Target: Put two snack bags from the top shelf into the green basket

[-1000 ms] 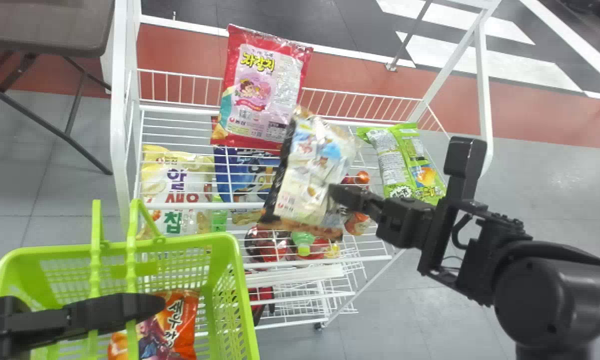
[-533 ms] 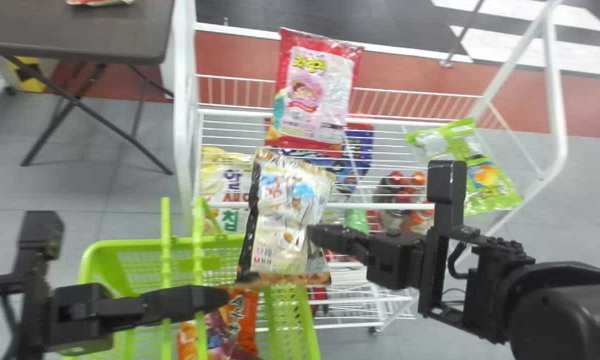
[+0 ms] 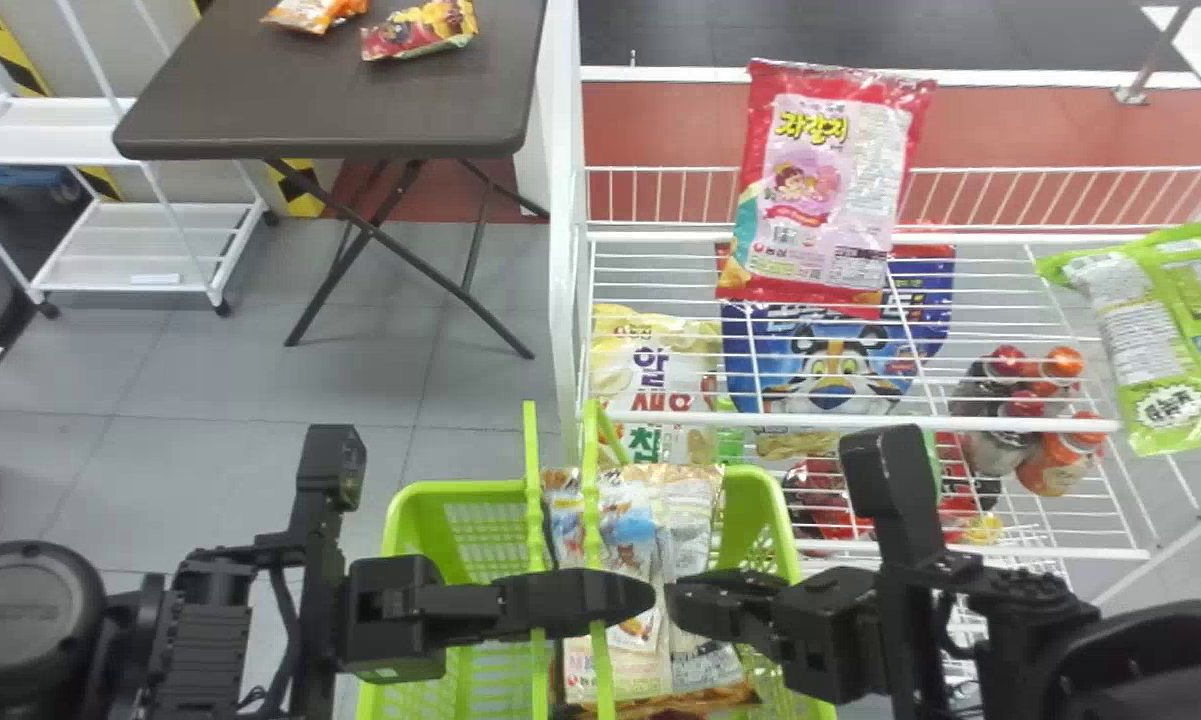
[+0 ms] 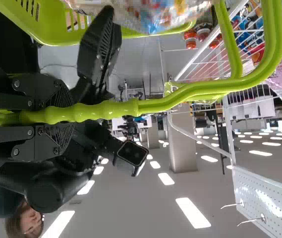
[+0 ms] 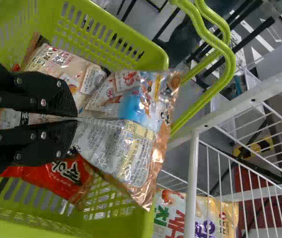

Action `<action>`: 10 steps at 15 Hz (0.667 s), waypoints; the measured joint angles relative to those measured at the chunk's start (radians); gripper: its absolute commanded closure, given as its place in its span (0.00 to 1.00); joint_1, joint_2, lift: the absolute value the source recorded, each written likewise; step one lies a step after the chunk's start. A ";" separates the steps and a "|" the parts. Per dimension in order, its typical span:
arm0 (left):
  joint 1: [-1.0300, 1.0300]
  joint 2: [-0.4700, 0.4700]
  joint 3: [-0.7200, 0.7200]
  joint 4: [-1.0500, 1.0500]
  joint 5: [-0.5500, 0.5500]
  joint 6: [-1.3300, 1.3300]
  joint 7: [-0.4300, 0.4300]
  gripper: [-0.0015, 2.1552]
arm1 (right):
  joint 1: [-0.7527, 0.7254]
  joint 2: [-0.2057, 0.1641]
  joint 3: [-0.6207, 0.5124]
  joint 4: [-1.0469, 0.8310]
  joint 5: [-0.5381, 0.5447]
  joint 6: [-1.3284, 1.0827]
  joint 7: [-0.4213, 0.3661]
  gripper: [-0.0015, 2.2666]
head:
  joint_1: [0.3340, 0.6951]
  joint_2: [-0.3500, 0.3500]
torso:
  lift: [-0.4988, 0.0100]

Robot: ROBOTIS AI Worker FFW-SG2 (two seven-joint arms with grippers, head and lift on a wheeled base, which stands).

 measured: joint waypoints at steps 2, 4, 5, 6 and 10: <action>0.002 0.000 0.000 0.001 0.000 0.000 -0.004 0.99 | 0.038 -0.001 -0.038 -0.011 0.005 -0.143 0.002 0.03 | 1.00 0.53 | 0.98; 0.005 0.000 0.001 0.002 0.000 0.000 -0.005 0.99 | 0.088 0.007 -0.102 -0.006 0.004 -0.373 0.000 0.03 | 1.00 0.48 | 0.98; 0.006 0.000 0.002 0.002 0.000 0.000 -0.006 0.99 | 0.109 0.014 -0.131 0.011 0.003 -0.480 -0.001 0.03 | 1.00 0.46 | 0.98; 0.006 0.000 0.002 0.002 0.000 0.000 -0.007 0.99 | 0.128 0.022 -0.160 0.033 -0.001 -0.585 -0.001 0.03 | 1.00 0.40 | 0.98; 0.013 0.000 0.009 0.002 0.000 0.000 -0.011 0.99 | 0.203 0.072 -0.261 0.161 -0.031 -1.014 -0.002 0.03 | 1.00 0.27 | 0.98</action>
